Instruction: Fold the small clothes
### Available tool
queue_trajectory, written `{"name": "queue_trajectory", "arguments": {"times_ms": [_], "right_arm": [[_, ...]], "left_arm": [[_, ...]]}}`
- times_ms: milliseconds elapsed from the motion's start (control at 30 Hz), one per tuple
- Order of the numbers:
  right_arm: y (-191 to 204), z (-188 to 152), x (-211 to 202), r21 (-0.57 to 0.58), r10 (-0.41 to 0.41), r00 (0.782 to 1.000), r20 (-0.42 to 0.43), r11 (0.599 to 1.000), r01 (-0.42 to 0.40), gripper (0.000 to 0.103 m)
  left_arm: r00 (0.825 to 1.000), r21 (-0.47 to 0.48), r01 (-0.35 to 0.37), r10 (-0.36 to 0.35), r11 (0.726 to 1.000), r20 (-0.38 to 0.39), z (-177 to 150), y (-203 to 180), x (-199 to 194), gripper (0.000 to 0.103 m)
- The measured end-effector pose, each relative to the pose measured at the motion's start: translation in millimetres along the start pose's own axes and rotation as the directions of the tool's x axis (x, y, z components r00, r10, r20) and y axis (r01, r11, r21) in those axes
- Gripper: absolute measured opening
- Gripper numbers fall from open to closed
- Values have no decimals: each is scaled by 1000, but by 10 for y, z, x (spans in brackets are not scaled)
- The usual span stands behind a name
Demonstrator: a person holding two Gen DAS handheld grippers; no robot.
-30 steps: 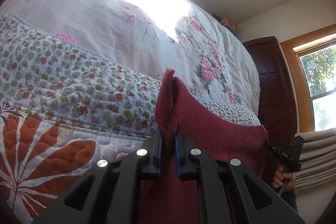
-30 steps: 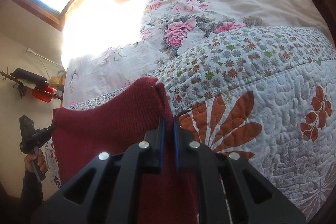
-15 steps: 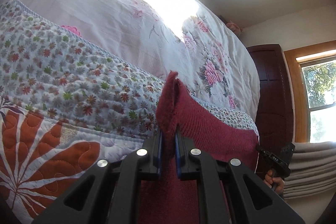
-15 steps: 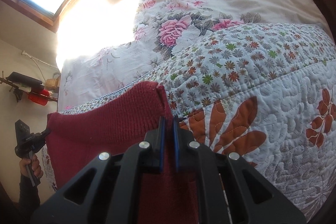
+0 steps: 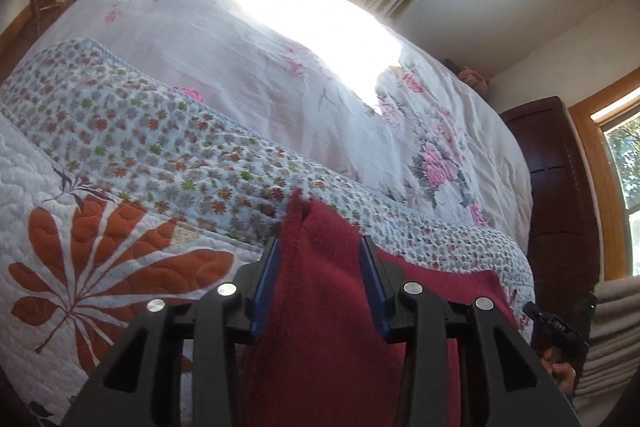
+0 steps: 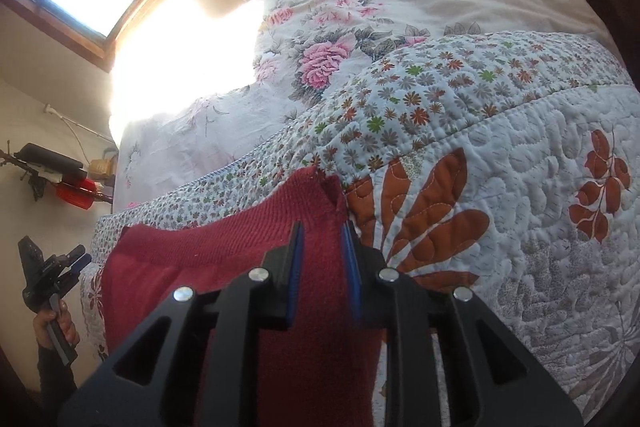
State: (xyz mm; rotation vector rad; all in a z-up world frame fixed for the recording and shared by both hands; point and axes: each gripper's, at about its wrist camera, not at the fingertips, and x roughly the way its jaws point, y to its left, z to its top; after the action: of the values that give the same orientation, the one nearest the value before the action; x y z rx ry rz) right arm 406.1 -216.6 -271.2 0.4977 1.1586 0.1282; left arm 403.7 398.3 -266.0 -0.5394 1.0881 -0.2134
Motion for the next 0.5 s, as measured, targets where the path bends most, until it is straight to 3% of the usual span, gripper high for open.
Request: {"name": "queue_trajectory", "arguments": {"times_ms": [67,100,167,233,267,333,367,433,500], "right_arm": [[67,-128,-24,-14,49,999,-11,999,-49,20],[111,-185,15,-22,67,997,-26,997,-68,20],[150,-278,156,-29,87,995,-53,996,-89,20],[99,-344,319,-15,78,994,-71,997,-80,19],[48,-370,367,1,85,994,-68,996,-85,18],[-68,-385,371,43,109,992,-58,993,-107,11],[-122,-383,343,73,124,991,-55,990,-119,10],[-186,-401,222,111,140,989,-41,985,-135,11],[-150,-458,30,95,143,989,-26,986,-140,17]], "left_arm": [[989,141,146,-141,979,-49,-203,-371,-28,43],[985,203,168,-154,965,-81,-299,-536,50,43],[987,250,120,-88,961,-137,-454,-621,310,43],[982,240,0,45,971,-182,-546,-402,592,40],[978,228,-36,81,973,-190,-586,-240,678,29],[982,187,-34,68,982,-178,-616,-4,687,27],[984,171,-30,60,985,-170,-623,57,648,21],[984,145,-47,71,988,-165,-626,124,566,10],[986,102,-34,50,994,-158,-626,133,410,12]]}}
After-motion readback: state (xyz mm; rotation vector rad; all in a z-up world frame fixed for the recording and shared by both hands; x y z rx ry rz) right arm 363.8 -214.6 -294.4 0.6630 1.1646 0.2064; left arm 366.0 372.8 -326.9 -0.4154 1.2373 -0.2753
